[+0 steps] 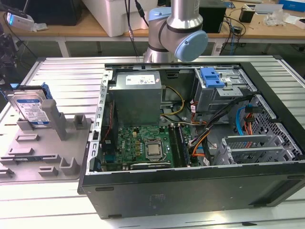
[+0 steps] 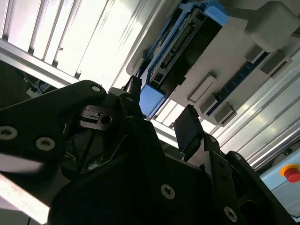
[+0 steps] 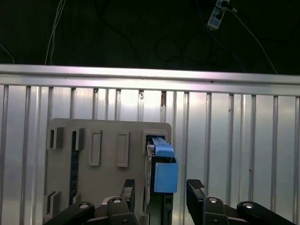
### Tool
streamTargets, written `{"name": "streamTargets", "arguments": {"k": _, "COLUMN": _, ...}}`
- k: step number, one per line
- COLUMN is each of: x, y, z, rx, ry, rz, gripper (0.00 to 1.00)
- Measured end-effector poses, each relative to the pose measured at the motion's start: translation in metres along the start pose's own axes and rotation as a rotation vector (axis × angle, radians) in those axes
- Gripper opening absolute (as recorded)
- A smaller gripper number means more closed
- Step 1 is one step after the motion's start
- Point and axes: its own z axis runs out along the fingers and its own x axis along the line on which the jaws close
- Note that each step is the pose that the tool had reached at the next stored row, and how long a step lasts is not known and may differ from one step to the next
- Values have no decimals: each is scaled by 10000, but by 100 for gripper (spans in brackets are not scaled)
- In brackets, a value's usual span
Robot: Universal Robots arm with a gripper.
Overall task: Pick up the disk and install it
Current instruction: 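Pick up the disk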
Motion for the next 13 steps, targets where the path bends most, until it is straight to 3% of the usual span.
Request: {"name": "streamTargets", "arguments": {"k": 13, "x": -1, "y": 3, "z": 121, "rx": 0, "ry": 1, "rz": -6, "gripper": 56}}
